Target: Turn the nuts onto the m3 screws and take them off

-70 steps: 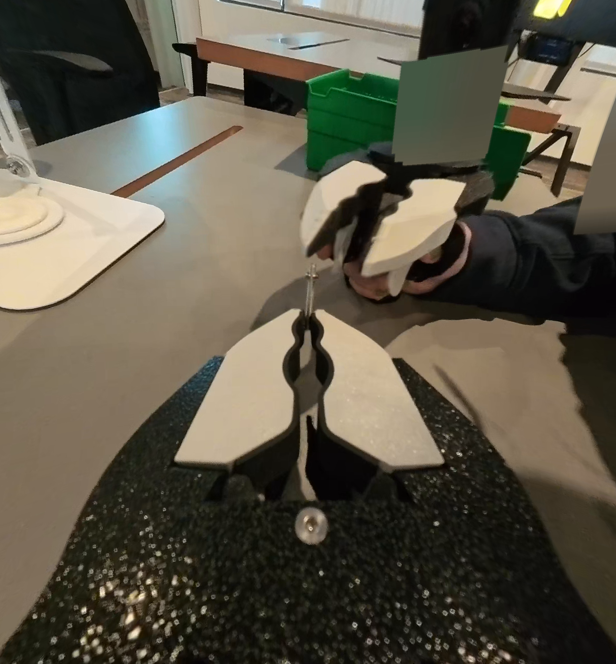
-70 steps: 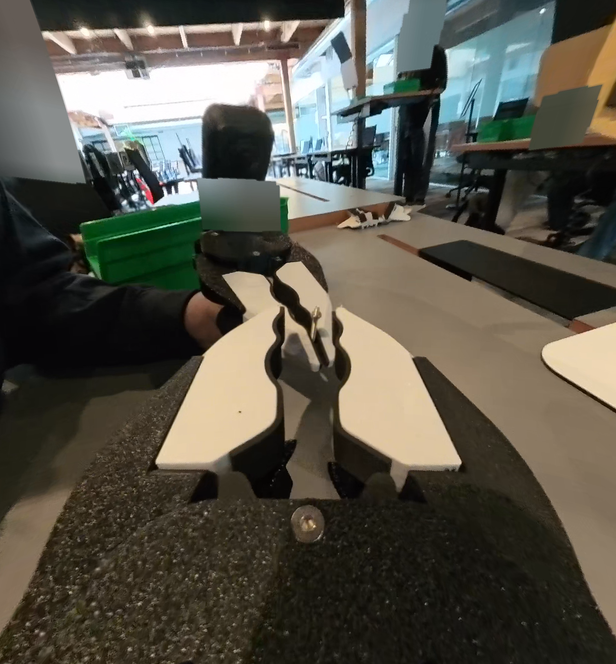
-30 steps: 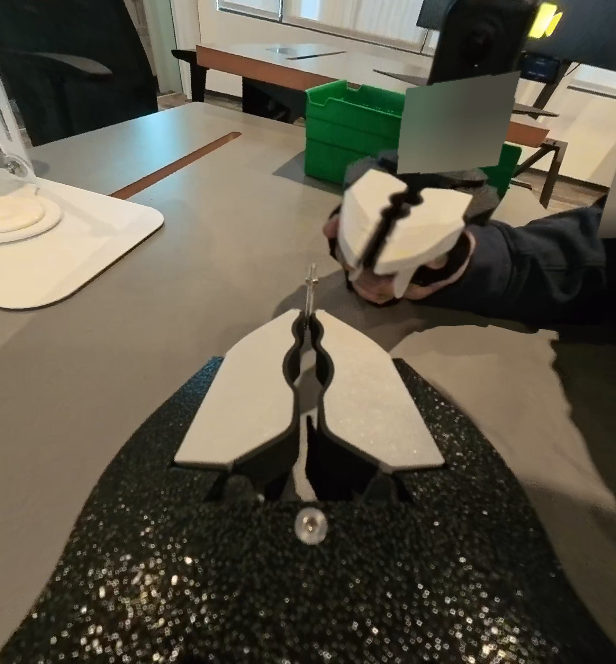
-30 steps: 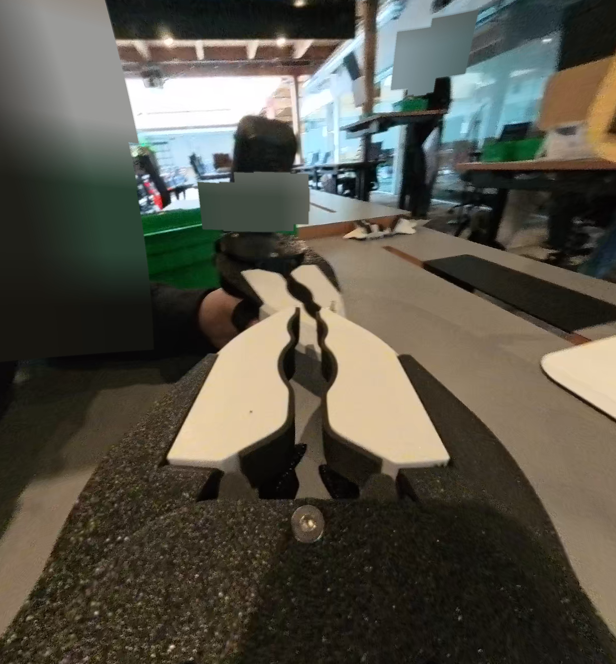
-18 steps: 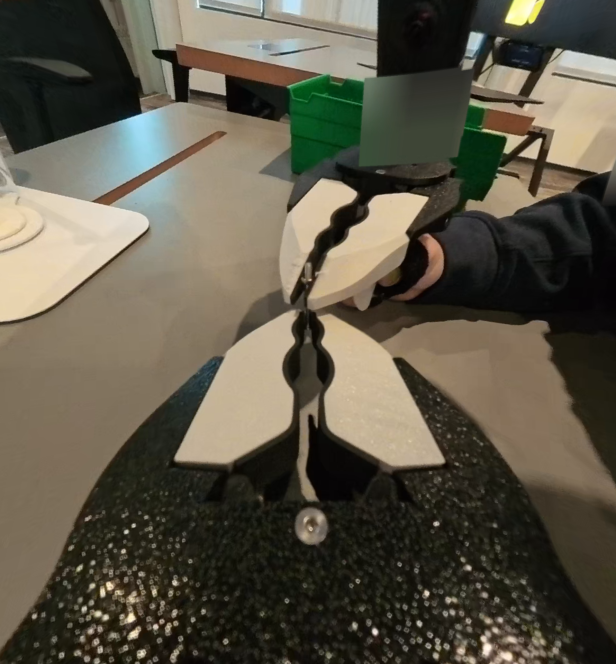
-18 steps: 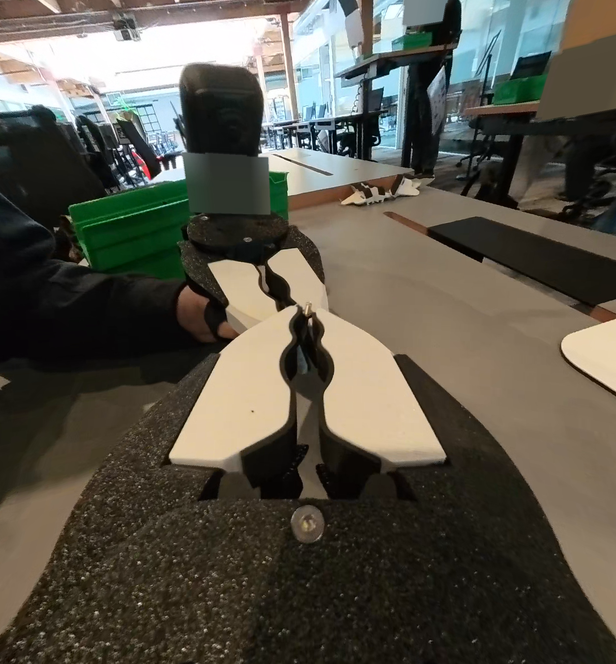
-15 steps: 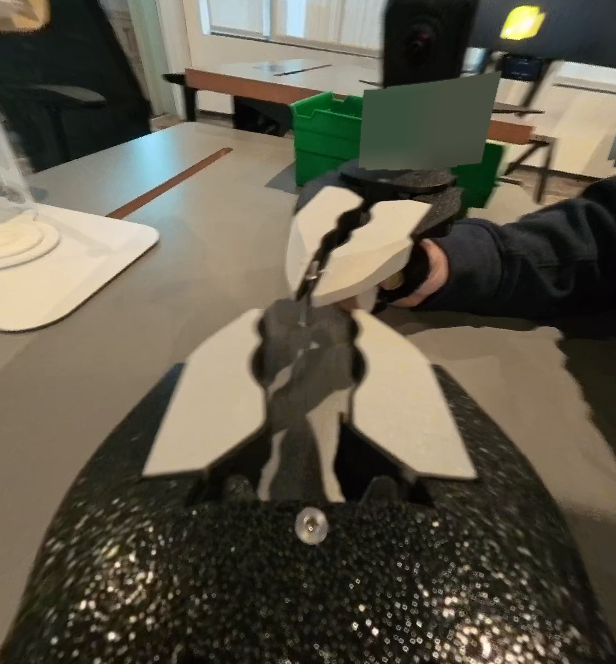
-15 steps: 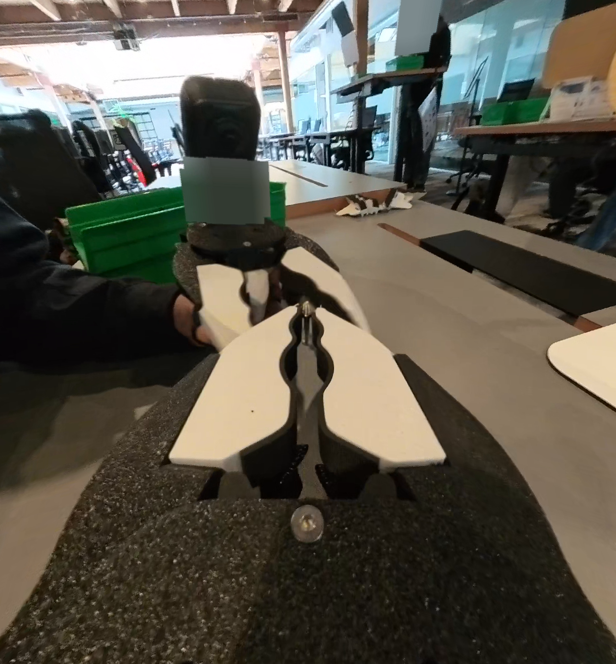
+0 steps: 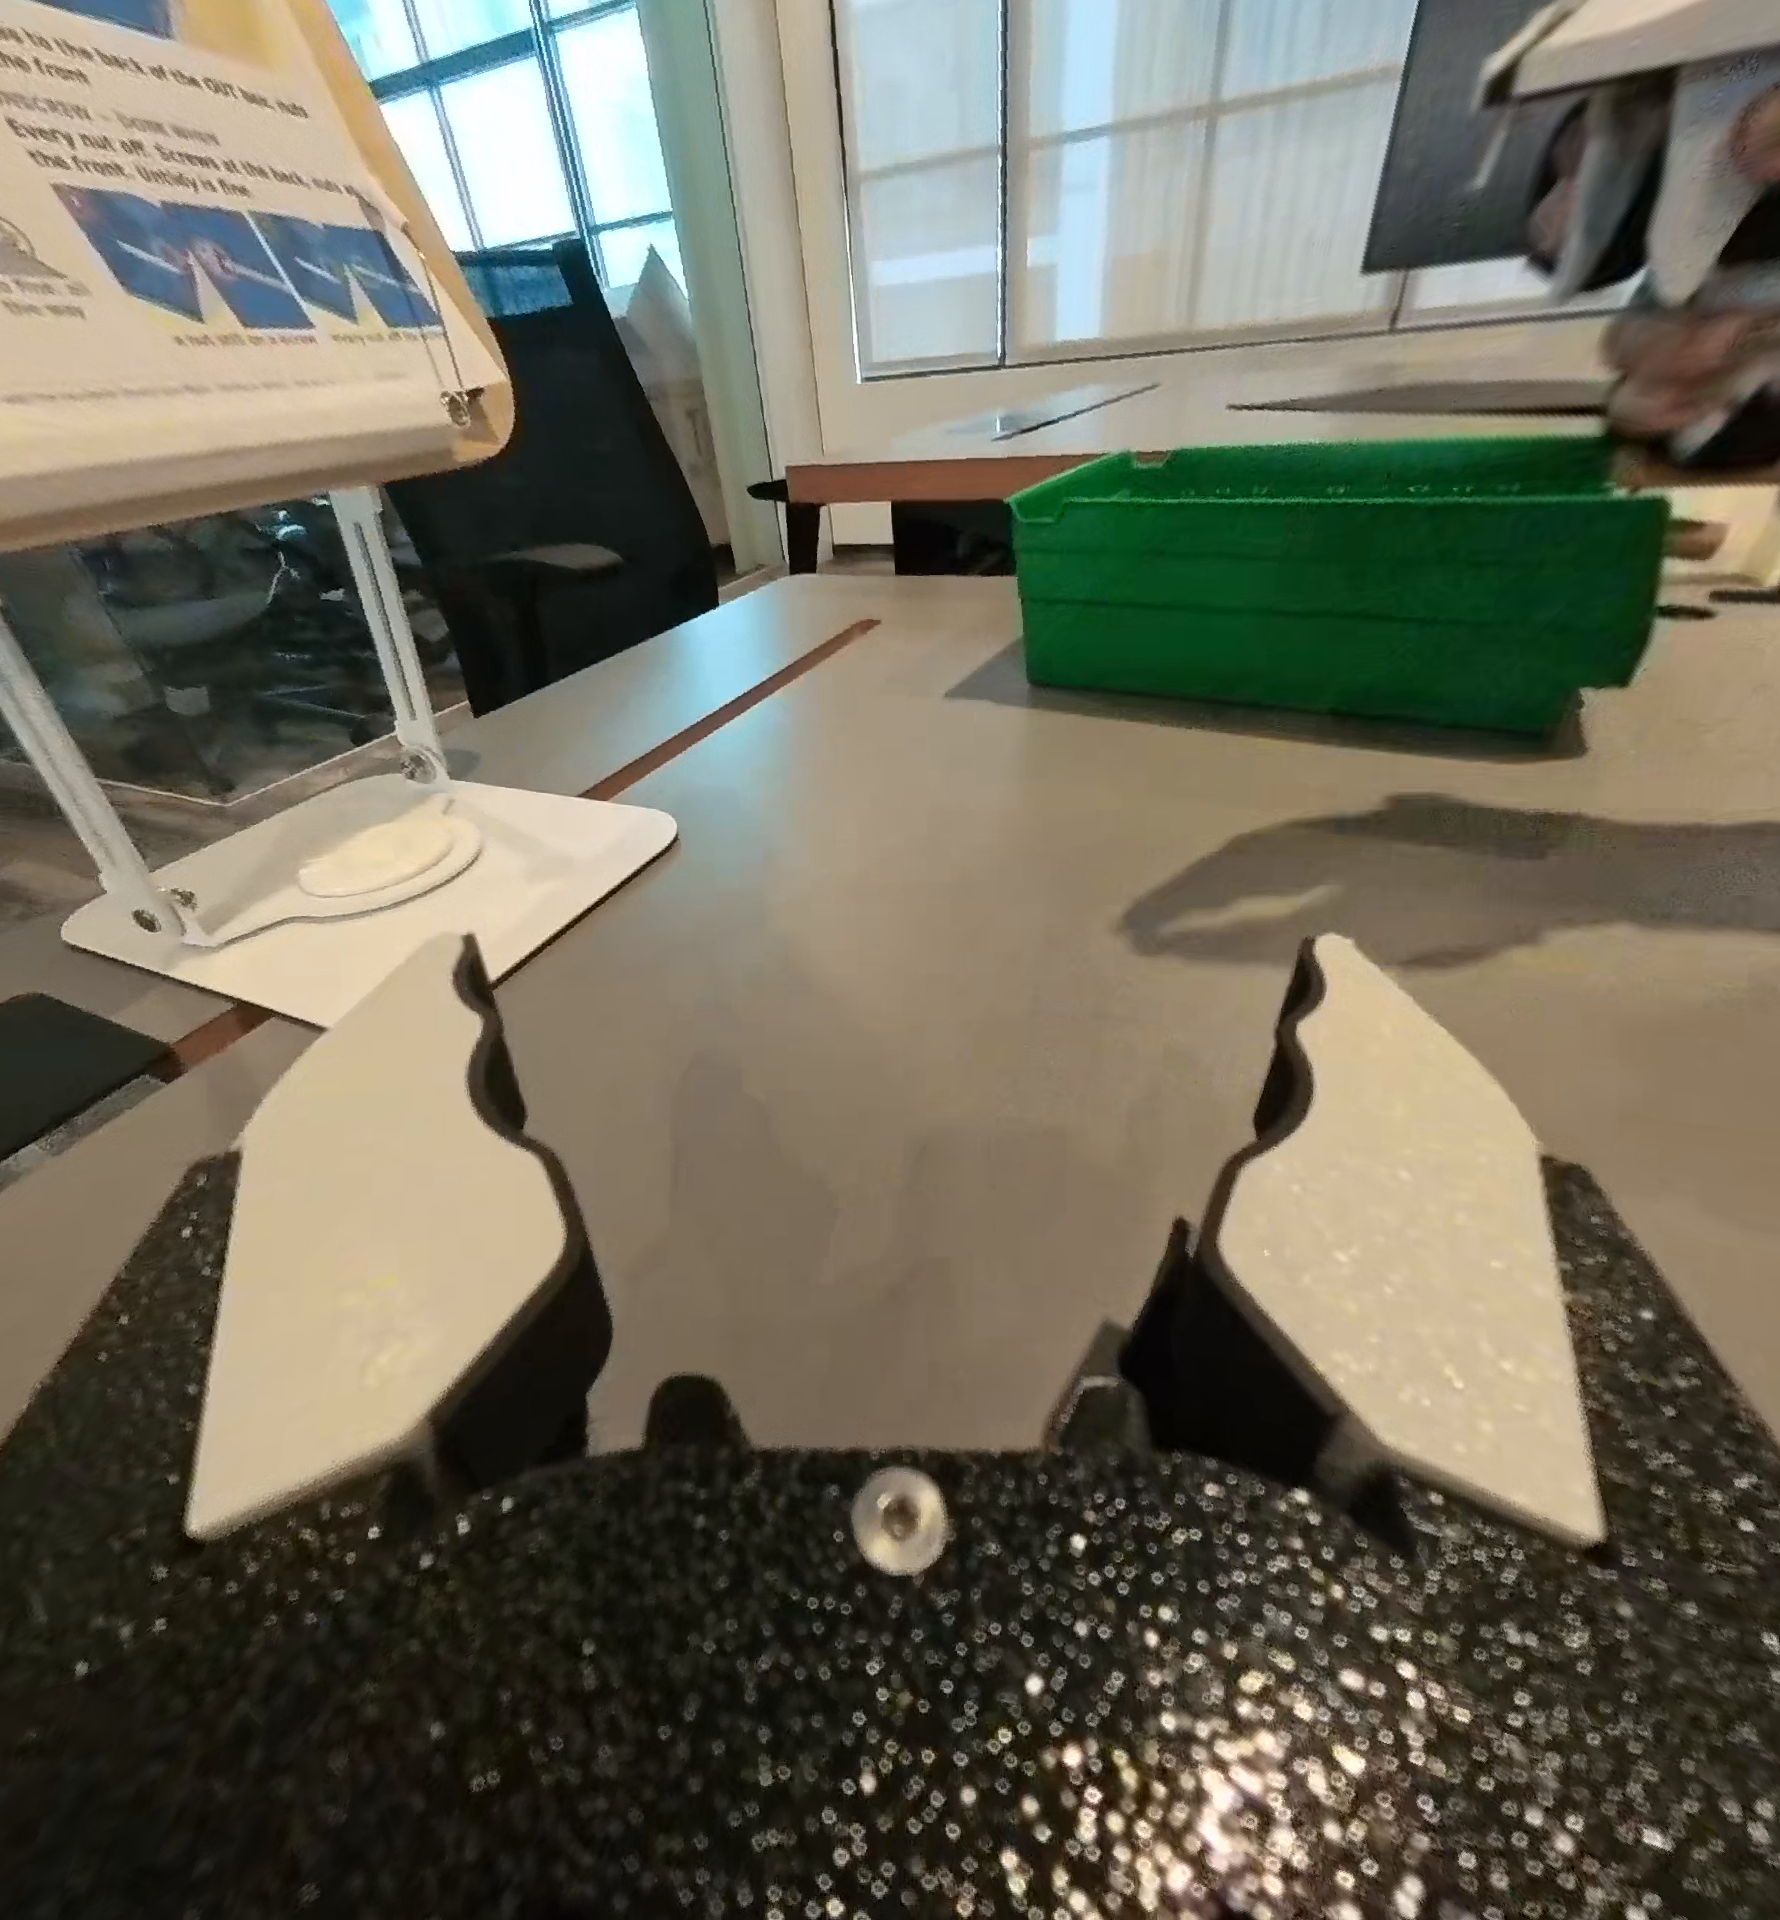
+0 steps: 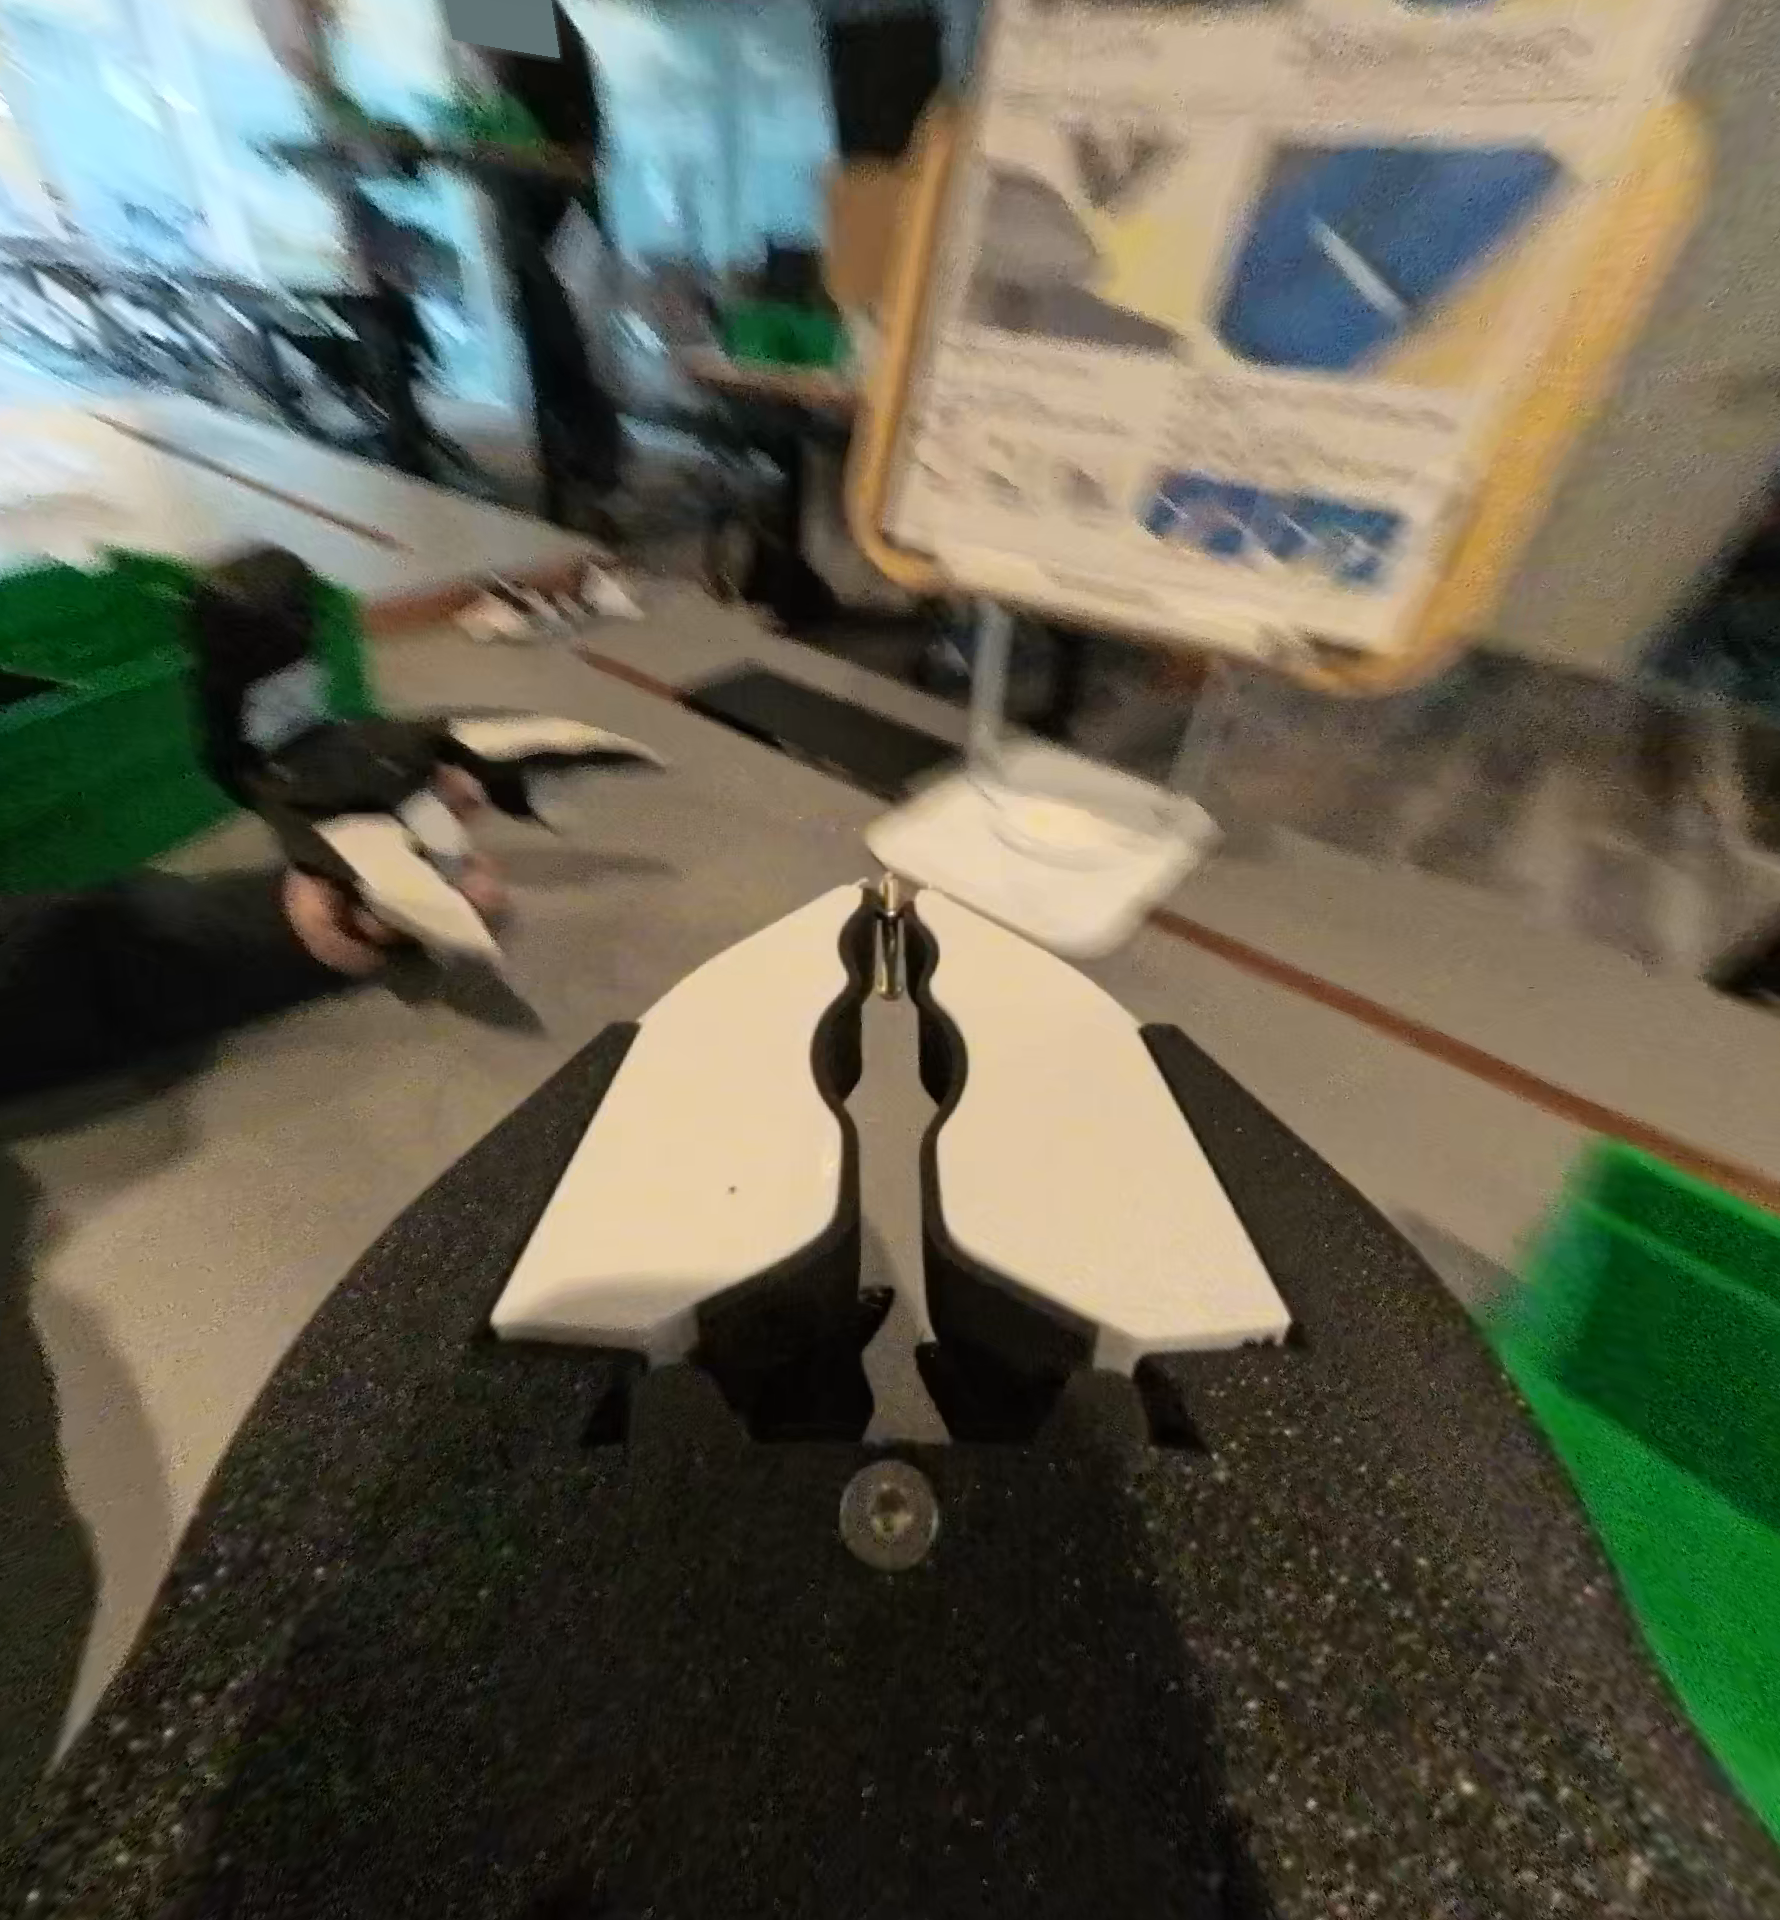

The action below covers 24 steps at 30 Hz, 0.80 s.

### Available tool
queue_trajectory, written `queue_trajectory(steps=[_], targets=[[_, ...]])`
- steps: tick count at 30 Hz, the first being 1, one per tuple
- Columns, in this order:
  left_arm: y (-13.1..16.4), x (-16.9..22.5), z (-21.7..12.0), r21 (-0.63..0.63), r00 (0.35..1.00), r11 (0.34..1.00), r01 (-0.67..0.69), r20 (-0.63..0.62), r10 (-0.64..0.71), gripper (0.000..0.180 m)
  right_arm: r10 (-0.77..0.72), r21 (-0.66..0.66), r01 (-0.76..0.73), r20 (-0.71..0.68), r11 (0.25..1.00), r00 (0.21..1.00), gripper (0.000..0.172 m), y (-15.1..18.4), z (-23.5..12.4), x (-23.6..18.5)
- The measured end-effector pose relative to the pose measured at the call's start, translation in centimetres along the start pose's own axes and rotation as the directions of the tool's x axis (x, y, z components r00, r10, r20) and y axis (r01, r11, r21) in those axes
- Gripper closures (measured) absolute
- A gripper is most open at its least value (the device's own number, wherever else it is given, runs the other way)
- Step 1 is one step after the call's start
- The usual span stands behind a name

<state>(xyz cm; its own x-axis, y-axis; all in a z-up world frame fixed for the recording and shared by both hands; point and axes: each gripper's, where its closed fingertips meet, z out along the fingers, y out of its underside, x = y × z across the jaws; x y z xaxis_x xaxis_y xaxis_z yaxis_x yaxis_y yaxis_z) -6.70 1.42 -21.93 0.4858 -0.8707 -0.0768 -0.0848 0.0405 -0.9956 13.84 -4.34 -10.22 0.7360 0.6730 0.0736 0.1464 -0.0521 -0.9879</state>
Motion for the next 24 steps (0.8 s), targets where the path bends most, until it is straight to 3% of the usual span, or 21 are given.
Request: queue_trajectory(steps=[3, 6, 11, 21, 24], targets=[[-0.1, -0.1, 0.0, 0.001, 1.0, 1.0, -0.003, 0.017, 0.003, 0.044, 0.022, -0.36, -0.09, -0.189, 0.929, 0.982, 0.167, 4.5, -7.0, 8.4], [-0.5, -0.2, 0.1, 0.034, 0.999, 0.999, 0.026, 0.037, -0.027, 0.046, 0.084, -0.657, -0.294, -0.332, 0.694, 0.94, 0.167, 12.1, -11.7, 15.3], [-0.2, 0.0, 0.2, 0.009, 0.997, 0.999, 0.044, 0.063, -0.045, 0.048, 0.134, -0.817, -0.452, -0.434, 0.358, 0.891, 0.167, 19.9, -13.1, 19.4], [-0.3, -0.1, 0.0, 0.017, 0.996, 0.999, 0.048, 0.074, -0.05, 0.049, 0.163, -0.864, -0.471, -0.446, 0.176, 0.88, 0.167, 23.7, -11.6, 20.6], [0.1, -0.3, 0.1, -0.015, 0.995, 0.999, 0.048, 0.092, -0.046, 0.047, 0.192, -0.853, -0.482, -0.448, 0.202, 0.873, 0.159, 23.7, -11.1, 20.6]])
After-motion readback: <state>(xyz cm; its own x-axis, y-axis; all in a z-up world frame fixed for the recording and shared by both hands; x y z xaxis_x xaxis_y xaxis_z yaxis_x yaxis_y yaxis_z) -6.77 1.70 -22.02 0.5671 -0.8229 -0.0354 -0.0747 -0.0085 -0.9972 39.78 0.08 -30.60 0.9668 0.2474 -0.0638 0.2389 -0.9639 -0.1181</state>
